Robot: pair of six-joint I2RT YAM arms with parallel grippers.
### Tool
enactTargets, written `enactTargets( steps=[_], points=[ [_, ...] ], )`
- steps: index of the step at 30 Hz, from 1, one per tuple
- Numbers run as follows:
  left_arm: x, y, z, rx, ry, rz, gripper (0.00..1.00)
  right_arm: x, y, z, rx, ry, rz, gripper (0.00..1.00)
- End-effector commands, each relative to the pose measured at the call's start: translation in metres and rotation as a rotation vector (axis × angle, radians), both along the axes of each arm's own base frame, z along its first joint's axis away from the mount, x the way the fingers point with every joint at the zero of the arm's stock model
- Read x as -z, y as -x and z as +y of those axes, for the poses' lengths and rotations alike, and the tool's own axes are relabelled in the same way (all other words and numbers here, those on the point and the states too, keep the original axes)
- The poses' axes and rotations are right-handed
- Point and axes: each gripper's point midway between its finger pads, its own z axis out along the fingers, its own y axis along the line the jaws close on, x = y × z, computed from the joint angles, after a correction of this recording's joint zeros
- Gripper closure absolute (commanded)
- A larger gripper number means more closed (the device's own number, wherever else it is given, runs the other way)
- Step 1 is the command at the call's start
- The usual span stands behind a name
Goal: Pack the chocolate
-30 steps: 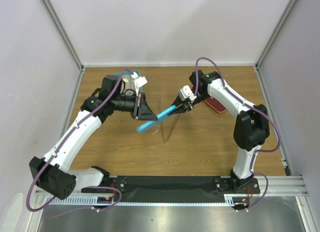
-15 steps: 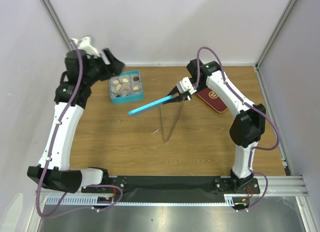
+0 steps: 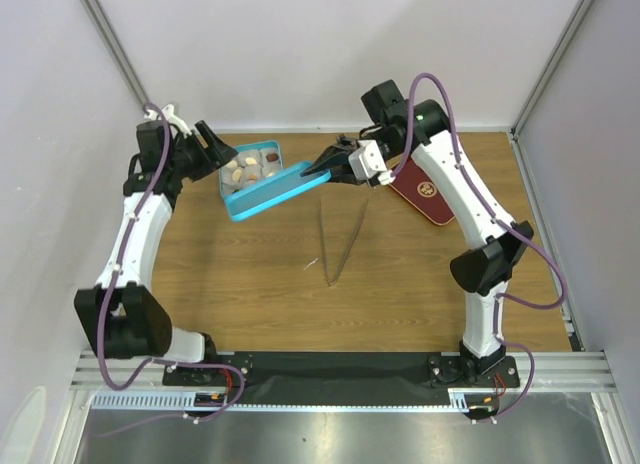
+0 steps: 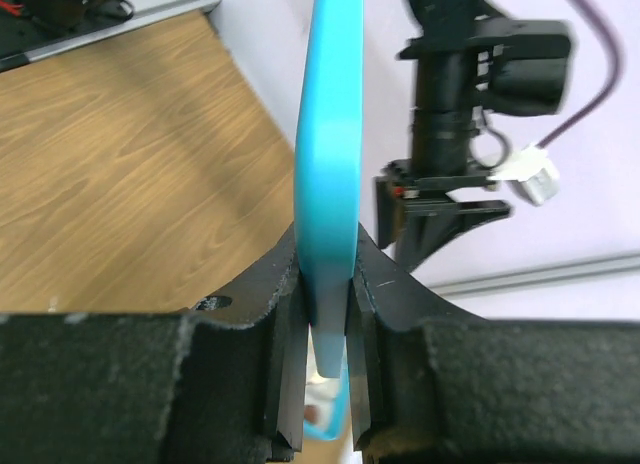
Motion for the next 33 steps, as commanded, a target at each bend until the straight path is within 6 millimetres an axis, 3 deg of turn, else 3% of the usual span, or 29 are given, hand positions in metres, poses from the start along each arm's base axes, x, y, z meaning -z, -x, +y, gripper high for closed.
enactTargets(
  steps=[1,3,4,8,10,12,13,14,15,16,17,18,19,21,24,25,27,29,30,32,33],
  points=[
    [-0.075,0.024,-0.019,0.093,-0.006,-0.255,0.26,-0.09,0.066,-0.029,-0.122,-0.283,-0.135,1.0],
    [-0.079,0.033,-0.022,0.087,-0.02,-0.273,0.25,-0.101,0.063,-0.034,-0.114,-0.307,-0.196,1.0],
    [-0.087,0.04,-0.025,0.093,-0.021,-0.295,0.24,-0.116,0.068,-0.039,-0.117,-0.365,-0.309,1.0],
    [-0.101,0.057,-0.04,0.161,-0.001,-0.337,0.24,-0.141,0.077,-0.049,-0.117,-0.438,-0.454,1.0],
    [-0.119,0.072,-0.063,0.264,-0.018,-0.425,0.24,-0.155,0.072,-0.05,-0.12,-0.443,-0.495,1.0],
    [-0.131,0.095,-0.079,0.37,-0.061,-0.547,0.24,-0.149,0.072,-0.044,-0.096,-0.319,-0.327,1.0],
    [-0.14,0.104,-0.088,0.4,-0.076,-0.625,0.22,-0.143,0.06,-0.033,-0.07,-0.316,-0.352,1.0],
    [-0.137,0.117,-0.086,0.385,-0.11,-0.663,0.21,-0.135,0.056,-0.03,0.032,-0.199,-0.145,1.0],
    [-0.133,0.121,-0.085,0.373,-0.12,-0.679,0.21,-0.134,0.05,-0.026,0.089,-0.2,-0.078,1.0],
    [-0.138,0.126,-0.083,0.366,-0.132,-0.729,0.2,-0.171,0.045,-0.03,0.132,-0.393,-0.241,1.0],
    [-0.124,0.122,-0.073,0.312,-0.182,-0.72,0.2,-0.133,0.026,-0.029,0.189,-0.312,0.032,1.0],
    [-0.128,0.126,-0.063,0.261,-0.214,-0.735,0.19,-0.127,0.017,-0.033,0.191,-0.306,0.068,1.0],
    [-0.125,0.124,-0.053,0.21,-0.241,-0.726,0.16,-0.133,0.005,-0.047,0.223,-0.333,0.094,1.0],
    [-0.125,0.122,-0.038,0.141,-0.306,-0.711,0.13,-0.131,-0.019,-0.054,0.291,-0.322,0.354,1.0],
    [-0.138,0.125,-0.051,0.255,-0.353,-0.731,0.11,-0.122,-0.036,-0.06,0.349,-0.314,0.495,1.0],
    [-0.127,0.12,-0.056,0.307,-0.373,-0.681,0.11,-0.121,-0.04,-0.06,0.387,-0.295,0.573,1.0],
    [-0.14,0.126,-0.065,0.369,-0.371,-0.705,0.11,-0.138,-0.057,-0.065,0.485,-0.35,0.665,1.0],
    [-0.144,0.124,-0.062,0.349,-0.383,-0.721,0.1,-0.134,-0.087,-0.069,0.6,-0.366,0.85,1.0],
    [-0.147,0.119,-0.054,0.294,-0.391,-0.723,0.1,-0.143,-0.091,-0.071,0.597,-0.378,0.874,1.0],
    [-0.154,0.098,-0.038,0.184,-0.342,-0.697,0.1,-0.126,-0.133,-0.075,0.64,-0.376,1.109,1.0],
    [-0.15,0.088,-0.027,0.153,-0.32,-0.651,0.11,-0.141,-0.14,-0.078,0.618,-0.396,1.17,1.0]
  ],
)
